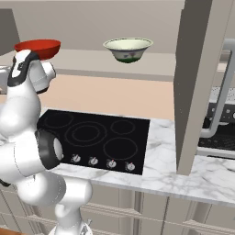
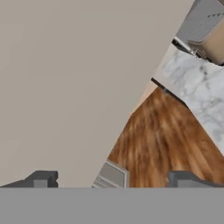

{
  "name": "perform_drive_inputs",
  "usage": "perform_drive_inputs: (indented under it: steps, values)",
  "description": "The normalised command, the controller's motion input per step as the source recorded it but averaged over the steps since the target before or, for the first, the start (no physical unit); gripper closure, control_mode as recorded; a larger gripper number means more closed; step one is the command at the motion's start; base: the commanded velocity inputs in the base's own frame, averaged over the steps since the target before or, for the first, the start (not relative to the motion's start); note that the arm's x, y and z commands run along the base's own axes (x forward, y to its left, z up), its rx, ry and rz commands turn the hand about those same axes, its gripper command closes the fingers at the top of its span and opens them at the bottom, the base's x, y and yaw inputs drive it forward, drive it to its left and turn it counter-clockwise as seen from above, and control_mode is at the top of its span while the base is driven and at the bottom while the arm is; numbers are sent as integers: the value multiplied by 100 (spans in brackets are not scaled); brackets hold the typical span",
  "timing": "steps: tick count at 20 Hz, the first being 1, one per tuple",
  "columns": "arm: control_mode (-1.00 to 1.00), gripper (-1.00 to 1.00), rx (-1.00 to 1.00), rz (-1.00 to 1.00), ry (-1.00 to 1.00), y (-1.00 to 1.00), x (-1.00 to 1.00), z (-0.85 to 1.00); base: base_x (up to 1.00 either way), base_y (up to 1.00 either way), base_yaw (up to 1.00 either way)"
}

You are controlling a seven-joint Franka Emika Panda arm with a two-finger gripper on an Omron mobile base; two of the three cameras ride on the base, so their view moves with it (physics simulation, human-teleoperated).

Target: Move the bowls from the cabinet to the plates on the dining table.

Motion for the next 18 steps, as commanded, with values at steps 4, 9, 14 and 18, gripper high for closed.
perform_drive_inputs:
  steps: [4,9,14,18]
  values:
    - [-100,-100,5,4,-6,32,-35,0,0,0,0]
    - [-100,-100,6,3,-7,28,-27,1,0,0,0]
    - [-100,-100,3,0,-14,39,-21,4,0,0,0]
    - [-100,-100,-2,-2,-18,79,-15,-2,0,0,0]
